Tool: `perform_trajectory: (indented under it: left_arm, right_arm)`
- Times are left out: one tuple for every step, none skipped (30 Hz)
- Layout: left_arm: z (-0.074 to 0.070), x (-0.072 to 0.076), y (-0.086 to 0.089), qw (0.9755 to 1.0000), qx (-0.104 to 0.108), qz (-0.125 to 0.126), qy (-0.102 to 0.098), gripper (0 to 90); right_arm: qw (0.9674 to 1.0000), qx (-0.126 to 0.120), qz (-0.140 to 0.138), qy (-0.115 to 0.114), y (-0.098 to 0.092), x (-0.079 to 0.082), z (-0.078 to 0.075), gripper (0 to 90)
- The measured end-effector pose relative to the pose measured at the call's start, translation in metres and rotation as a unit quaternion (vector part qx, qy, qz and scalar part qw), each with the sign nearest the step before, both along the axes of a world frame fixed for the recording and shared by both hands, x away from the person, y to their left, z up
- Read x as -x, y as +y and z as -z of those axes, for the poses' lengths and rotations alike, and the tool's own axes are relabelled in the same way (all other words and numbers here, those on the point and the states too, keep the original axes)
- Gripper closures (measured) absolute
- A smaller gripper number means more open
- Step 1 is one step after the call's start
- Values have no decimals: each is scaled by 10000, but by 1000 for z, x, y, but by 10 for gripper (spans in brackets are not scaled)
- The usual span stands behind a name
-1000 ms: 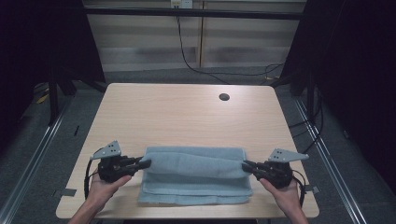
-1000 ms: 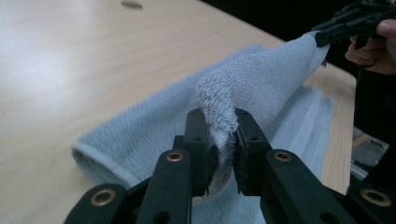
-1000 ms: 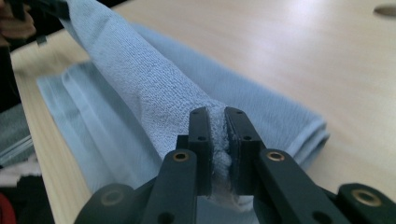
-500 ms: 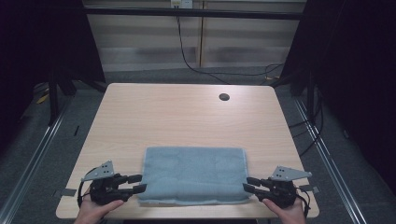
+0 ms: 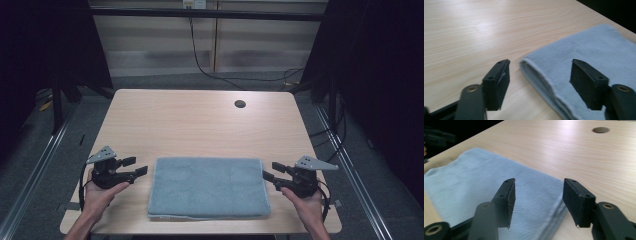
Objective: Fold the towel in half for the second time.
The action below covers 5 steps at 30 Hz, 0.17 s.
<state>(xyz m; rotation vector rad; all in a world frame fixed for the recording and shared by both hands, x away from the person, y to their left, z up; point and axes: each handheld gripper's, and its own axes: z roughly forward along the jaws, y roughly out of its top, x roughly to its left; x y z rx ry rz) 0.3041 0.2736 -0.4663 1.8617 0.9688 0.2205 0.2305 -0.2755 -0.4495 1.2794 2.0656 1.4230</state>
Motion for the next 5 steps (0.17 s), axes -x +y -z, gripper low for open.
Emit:
perform_trajectory:
  left_arm:
    - [5, 0, 4, 10000, 8, -56, 62, 294]
    - [8, 1, 5, 9999, -13, -69, 112, 278]
    - [11, 1, 5, 9998, -45, -94, 145, 267]
    - [14, 2, 6, 9998, -55, -105, 179, 255]
    - [16, 3, 6, 9997, -73, -102, 217, 245]
  right_arm:
    - [9999, -30, 97, -11, -2, -1, 3, 408]
    - [9998, -24, 177, 36, -5, -2, 7, 391]
    - [9998, 29, 195, 76, -6, -1, 9, 387]
    - [9997, 58, 209, 93, -6, 0, 10, 380]
    - [9996, 79, 233, 104, -7, 1, 12, 367]
